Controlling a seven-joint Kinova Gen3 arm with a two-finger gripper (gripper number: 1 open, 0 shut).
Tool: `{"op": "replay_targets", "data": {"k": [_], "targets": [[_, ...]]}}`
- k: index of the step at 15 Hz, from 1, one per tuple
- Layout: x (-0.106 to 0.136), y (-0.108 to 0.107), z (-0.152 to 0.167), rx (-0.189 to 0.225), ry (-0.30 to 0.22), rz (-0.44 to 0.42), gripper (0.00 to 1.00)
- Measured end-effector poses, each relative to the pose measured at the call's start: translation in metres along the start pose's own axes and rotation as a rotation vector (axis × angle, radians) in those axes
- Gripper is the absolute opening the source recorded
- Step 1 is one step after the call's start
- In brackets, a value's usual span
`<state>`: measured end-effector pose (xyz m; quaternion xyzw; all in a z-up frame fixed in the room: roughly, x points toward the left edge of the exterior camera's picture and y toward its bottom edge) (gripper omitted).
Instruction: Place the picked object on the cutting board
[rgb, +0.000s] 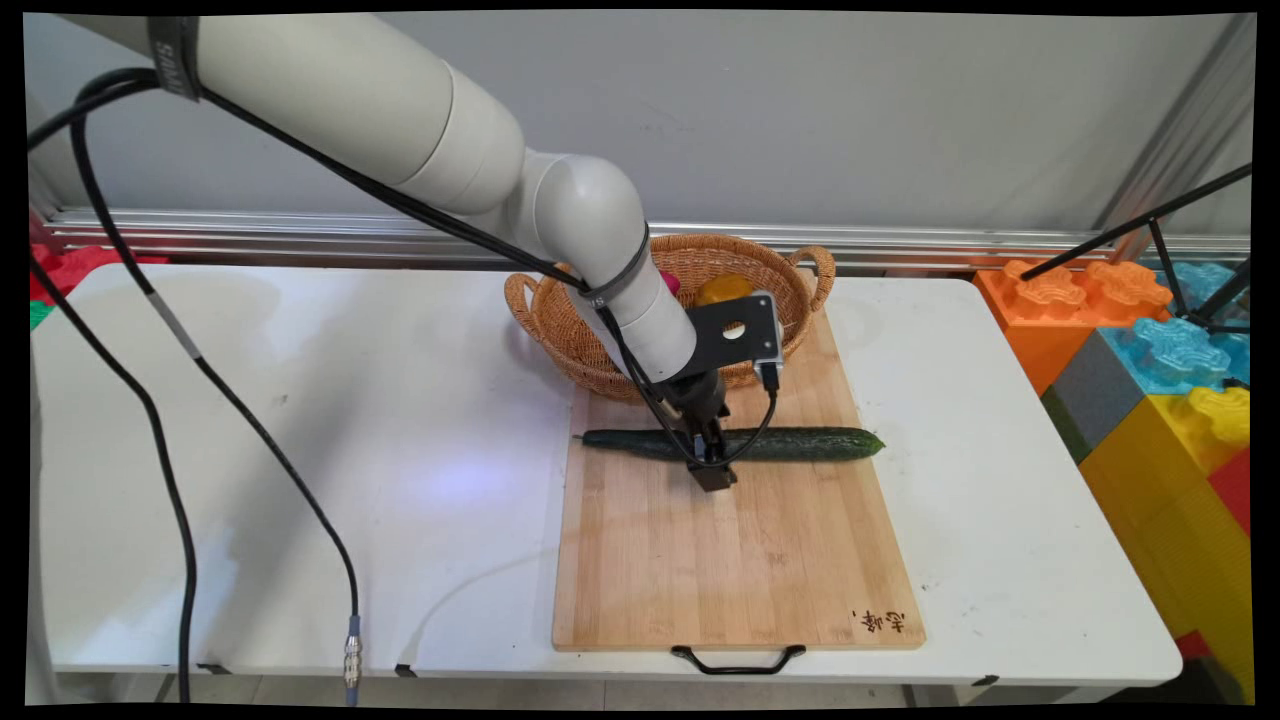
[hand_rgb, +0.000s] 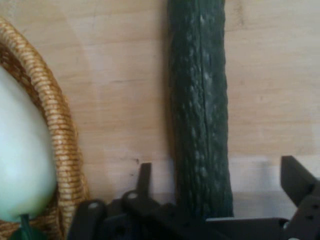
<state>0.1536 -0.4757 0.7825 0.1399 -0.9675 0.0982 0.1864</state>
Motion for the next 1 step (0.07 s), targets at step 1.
{"op": "replay_targets", "data": {"k": [1], "targets": [[-0.0006,0.0008,-0.0007,-0.001,-0.001,-0.002,1.00]]}}
